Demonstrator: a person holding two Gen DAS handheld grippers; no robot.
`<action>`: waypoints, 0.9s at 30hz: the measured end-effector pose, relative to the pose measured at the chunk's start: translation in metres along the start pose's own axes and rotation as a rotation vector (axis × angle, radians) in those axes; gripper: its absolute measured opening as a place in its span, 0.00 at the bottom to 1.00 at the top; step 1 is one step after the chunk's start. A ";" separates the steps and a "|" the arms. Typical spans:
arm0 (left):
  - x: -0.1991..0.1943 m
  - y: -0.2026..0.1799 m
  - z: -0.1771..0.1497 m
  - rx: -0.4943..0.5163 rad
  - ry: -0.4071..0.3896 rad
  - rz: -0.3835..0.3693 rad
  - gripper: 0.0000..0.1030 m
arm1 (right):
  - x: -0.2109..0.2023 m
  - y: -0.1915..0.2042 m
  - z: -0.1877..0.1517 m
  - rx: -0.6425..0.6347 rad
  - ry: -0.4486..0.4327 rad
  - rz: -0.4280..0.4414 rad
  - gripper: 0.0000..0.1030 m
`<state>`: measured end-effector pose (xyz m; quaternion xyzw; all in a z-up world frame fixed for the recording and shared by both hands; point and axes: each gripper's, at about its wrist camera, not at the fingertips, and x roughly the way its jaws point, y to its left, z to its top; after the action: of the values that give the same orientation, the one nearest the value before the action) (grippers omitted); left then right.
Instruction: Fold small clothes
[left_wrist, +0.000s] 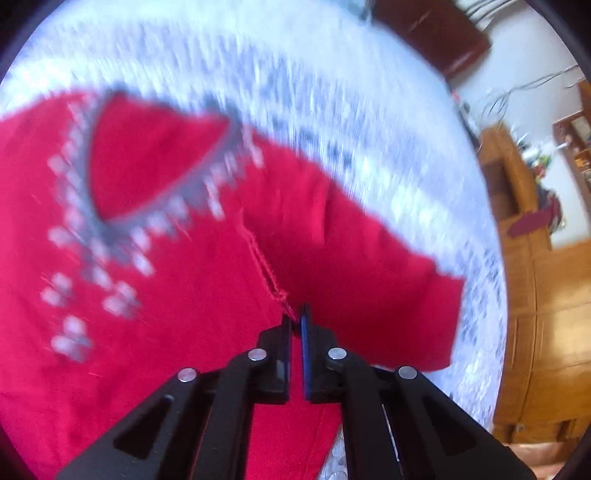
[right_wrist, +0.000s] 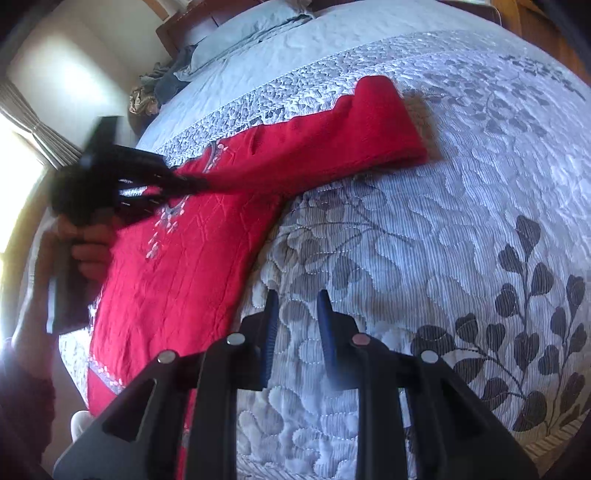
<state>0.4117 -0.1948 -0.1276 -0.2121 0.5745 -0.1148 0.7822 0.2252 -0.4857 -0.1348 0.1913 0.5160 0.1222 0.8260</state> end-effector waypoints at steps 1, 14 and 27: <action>-0.017 0.003 0.003 0.018 -0.047 0.014 0.04 | 0.001 -0.001 0.000 0.005 0.004 0.006 0.22; -0.109 0.193 0.056 -0.026 -0.309 0.338 0.04 | 0.028 0.010 0.005 -0.005 0.066 0.006 0.25; -0.071 0.238 0.043 -0.095 -0.229 0.206 0.08 | 0.130 0.040 0.128 0.105 0.269 -0.046 0.50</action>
<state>0.4153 0.0539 -0.1669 -0.2003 0.5051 0.0181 0.8393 0.3976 -0.4224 -0.1716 0.2045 0.6321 0.1006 0.7406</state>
